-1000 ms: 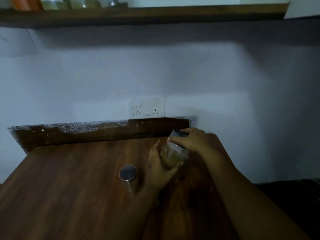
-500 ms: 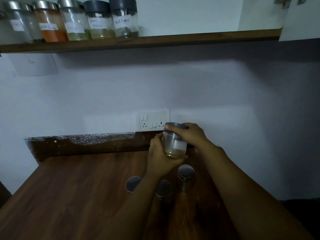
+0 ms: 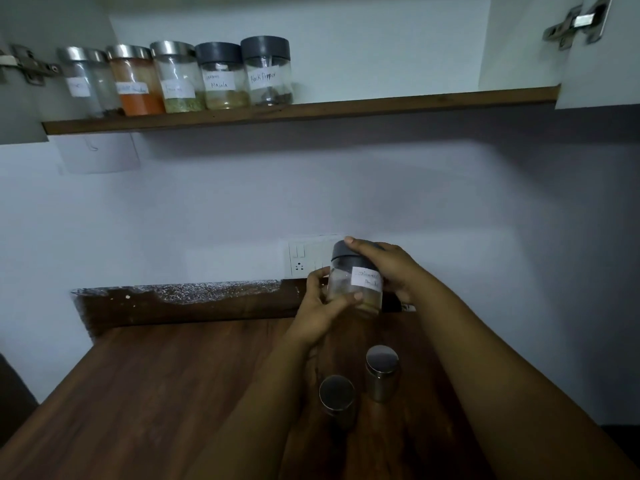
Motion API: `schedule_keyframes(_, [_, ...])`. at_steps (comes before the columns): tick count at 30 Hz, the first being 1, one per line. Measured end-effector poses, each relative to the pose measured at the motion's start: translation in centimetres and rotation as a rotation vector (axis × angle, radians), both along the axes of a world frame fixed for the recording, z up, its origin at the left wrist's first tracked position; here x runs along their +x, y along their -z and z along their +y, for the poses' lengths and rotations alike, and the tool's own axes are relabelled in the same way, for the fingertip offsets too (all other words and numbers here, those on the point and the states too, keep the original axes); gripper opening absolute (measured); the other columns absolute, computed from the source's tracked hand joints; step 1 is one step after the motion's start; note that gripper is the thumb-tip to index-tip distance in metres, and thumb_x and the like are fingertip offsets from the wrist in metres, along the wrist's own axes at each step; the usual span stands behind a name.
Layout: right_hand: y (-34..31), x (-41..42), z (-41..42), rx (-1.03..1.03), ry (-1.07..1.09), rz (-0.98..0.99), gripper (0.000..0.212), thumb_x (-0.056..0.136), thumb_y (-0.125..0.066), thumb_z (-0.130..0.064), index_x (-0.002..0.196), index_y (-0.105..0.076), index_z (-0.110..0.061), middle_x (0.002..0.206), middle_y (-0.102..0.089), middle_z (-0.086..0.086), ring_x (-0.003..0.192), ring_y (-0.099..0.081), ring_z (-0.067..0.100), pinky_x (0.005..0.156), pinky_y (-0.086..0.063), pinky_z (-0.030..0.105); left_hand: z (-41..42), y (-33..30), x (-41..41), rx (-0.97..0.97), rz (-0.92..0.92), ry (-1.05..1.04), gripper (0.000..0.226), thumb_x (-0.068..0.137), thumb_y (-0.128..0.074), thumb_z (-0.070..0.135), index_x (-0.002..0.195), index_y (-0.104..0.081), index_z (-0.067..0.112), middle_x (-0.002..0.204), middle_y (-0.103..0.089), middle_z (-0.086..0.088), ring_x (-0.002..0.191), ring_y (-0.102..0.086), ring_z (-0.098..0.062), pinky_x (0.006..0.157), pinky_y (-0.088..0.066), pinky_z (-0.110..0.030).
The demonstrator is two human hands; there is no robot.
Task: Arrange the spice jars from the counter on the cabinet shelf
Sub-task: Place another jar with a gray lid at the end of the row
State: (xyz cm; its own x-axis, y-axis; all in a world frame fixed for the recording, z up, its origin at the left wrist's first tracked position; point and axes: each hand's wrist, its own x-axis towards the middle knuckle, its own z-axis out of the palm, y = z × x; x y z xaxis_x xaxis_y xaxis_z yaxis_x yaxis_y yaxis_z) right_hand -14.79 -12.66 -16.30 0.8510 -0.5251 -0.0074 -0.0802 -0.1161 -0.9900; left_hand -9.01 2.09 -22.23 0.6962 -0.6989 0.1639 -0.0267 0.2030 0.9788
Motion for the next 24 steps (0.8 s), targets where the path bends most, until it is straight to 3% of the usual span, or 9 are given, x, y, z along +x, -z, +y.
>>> schedule_keyframes(2, [-0.7, -0.3, 0.0, 0.067, -0.065, -0.045, 0.050, 0.072, -0.076, -0.055, 0.105, -0.071, -0.018, 0.100, -0.075, 0.008, 0.085, -0.071, 0.022, 0.073, -0.057, 0.033, 0.2, -0.4, 0.0, -0.052, 0.093, 0.076, 0.083, 0.067, -0.084, 0.016, 0.134, -0.036, 0.023, 0.117, -0.060, -0.008, 0.102, -0.066, -0.025, 0.088, -0.055, -0.041])
schedule_keyframes(7, [-0.9, 0.1, 0.4, 0.127, -0.077, -0.127, 0.061, 0.071, -0.077, -0.054, 0.114, -0.067, -0.013, 0.109, -0.072, 0.013, 0.095, -0.071, 0.028, 0.080, -0.058, 0.038, 0.1, -0.7, 0.3, -0.089, 0.114, 0.090, 0.081, 0.065, -0.079, 0.019, 0.135, -0.038, 0.025, 0.119, -0.061, -0.012, 0.107, -0.064, -0.028, 0.096, -0.052, -0.046])
schedule_keyframes(12, [-1.4, 0.1, 0.4, 0.451, -0.171, -0.200, 0.070, 0.068, -0.079, -0.050, 0.122, -0.063, -0.008, 0.111, -0.067, 0.019, 0.101, -0.065, 0.034, 0.098, -0.050, 0.048, -0.2, -1.1, 0.5, -0.183, 0.194, 0.127, 0.089, 0.059, -0.080, 0.025, 0.138, -0.040, 0.020, 0.126, -0.060, -0.016, 0.114, -0.061, -0.031, 0.096, -0.052, -0.044])
schedule_keyframes(14, [-1.6, 0.2, 0.2, 0.567, -0.169, -0.224, 0.074, 0.067, -0.081, -0.047, 0.126, -0.060, -0.007, 0.116, -0.066, 0.020, 0.105, -0.065, 0.036, 0.099, -0.049, 0.051, -0.3, -1.4, 0.8, -0.200, 0.209, 0.132, 0.087, 0.061, -0.078, 0.026, 0.139, -0.041, 0.018, 0.128, -0.059, -0.016, 0.114, -0.061, -0.030, 0.094, -0.052, -0.042])
schedule_keyframes(19, [-2.6, 0.4, 0.2, 0.678, -0.165, -0.278, 0.088, 0.062, -0.088, -0.045, 0.134, -0.053, -0.007, 0.131, -0.059, 0.023, 0.113, -0.063, 0.040, 0.092, -0.052, 0.054, -0.4, -2.8, 0.4, -0.081, 0.003, -0.006, 0.084, 0.064, -0.079, 0.044, 0.138, -0.045, 0.025, 0.130, -0.060, -0.008, 0.114, -0.063, -0.021, 0.096, -0.052, -0.038])
schedule_keyframes(21, [-3.2, 0.6, 0.0, 0.660, -0.194, -0.291, 0.084, 0.066, -0.085, -0.046, 0.133, -0.054, -0.007, 0.128, -0.061, 0.022, 0.109, -0.064, 0.040, 0.090, -0.053, 0.053, -0.3, -3.7, 0.3, -0.040, -0.078, -0.069, 0.090, 0.056, -0.083, 0.051, 0.136, -0.046, 0.031, 0.129, -0.060, -0.005, 0.113, -0.062, -0.022, 0.097, -0.052, -0.043])
schedule_keyframes(24, [-4.6, 0.9, -0.2, 0.612, -0.241, -0.331, 0.069, 0.074, -0.078, -0.046, 0.127, -0.058, -0.006, 0.115, -0.065, 0.021, 0.102, -0.066, 0.038, 0.090, -0.054, 0.051, -0.1, -5.4, 0.8, -0.049, -0.155, -0.101, 0.088, 0.061, -0.087, 0.042, 0.138, -0.044, 0.035, 0.122, -0.061, -0.007, 0.113, -0.061, -0.024, 0.098, -0.051, -0.043])
